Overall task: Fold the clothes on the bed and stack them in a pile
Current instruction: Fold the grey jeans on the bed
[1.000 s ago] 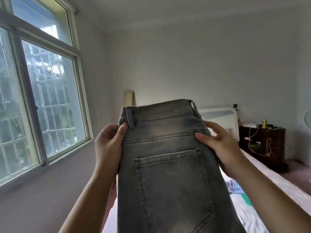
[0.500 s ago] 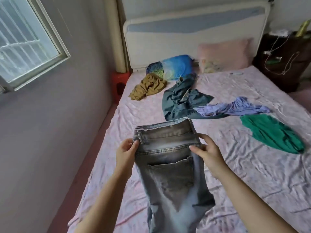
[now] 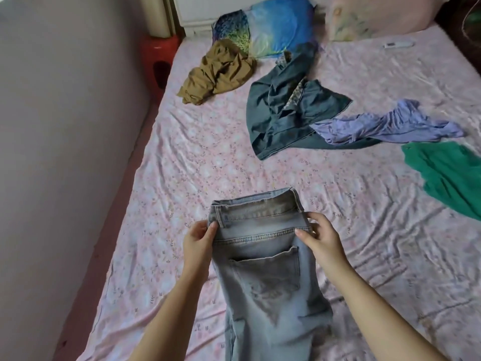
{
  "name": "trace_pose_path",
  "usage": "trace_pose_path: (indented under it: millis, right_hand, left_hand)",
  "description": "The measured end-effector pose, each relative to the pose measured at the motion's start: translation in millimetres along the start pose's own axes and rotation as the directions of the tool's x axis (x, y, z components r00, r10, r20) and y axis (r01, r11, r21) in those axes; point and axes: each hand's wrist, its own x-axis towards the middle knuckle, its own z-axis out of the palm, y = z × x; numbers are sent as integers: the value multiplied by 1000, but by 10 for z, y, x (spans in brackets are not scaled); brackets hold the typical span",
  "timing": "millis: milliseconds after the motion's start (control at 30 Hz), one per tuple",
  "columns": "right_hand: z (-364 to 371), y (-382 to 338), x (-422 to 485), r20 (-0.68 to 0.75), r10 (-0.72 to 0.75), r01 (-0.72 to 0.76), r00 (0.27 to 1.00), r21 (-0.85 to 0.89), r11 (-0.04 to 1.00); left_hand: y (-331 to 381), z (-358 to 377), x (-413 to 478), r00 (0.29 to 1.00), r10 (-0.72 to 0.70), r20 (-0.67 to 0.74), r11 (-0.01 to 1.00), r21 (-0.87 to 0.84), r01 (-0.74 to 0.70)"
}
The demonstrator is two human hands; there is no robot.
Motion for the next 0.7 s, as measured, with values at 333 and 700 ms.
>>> trace_pose_path:
  millis: [333, 700]
  right_hand:
    - [432, 307, 2320, -302, -122, 146, 945, 60, 987]
    - [232, 2590, 2426, -158, 76, -132, 985, -381, 915]
  left_hand:
    - [118, 1144, 2311, 953, 302, -3, 938, 181, -296]
    - [-2206, 892, 2531, 993, 35, 112, 869, 487, -85]
